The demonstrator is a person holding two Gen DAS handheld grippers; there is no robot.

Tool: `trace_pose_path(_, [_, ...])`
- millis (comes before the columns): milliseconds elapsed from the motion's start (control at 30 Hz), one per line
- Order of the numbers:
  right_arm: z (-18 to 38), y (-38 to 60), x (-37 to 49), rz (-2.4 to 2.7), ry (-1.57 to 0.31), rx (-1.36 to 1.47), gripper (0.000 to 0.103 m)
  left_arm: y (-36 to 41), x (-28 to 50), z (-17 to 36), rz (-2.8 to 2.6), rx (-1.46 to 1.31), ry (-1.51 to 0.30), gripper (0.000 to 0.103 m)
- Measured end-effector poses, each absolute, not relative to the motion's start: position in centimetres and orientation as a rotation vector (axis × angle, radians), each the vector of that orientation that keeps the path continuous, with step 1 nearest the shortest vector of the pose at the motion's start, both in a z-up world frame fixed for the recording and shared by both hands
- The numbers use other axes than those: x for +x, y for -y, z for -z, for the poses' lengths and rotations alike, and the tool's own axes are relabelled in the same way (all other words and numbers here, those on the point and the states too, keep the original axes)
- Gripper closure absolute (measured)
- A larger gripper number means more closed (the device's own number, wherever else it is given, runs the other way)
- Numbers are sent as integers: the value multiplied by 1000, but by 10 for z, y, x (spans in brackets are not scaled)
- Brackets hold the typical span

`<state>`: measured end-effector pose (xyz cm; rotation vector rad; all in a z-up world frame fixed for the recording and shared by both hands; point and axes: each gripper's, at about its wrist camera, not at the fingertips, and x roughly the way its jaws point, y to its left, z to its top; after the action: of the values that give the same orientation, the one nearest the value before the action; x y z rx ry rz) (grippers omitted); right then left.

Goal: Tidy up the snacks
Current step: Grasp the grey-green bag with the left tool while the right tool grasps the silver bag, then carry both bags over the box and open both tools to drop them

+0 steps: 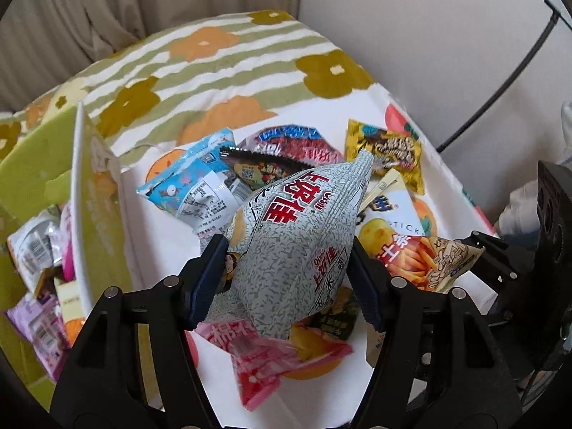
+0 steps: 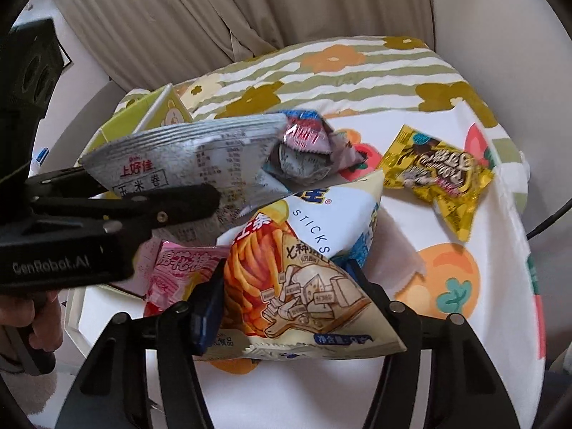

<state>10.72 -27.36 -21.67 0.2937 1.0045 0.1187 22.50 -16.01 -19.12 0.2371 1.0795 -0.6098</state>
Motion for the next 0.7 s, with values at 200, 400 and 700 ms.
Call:
trace_pose_path(200, [185, 289, 99, -136, -958, 275, 46, 156, 213, 157, 552, 157, -1029, 40])
trace_pose_path(400, [138, 296, 99, -201, -892, 214, 46, 137, 199, 114, 457, 79, -946, 40])
trace_pose_path(700, [79, 259, 123, -342, -786, 128, 46, 60, 199, 67, 291, 6, -843, 40])
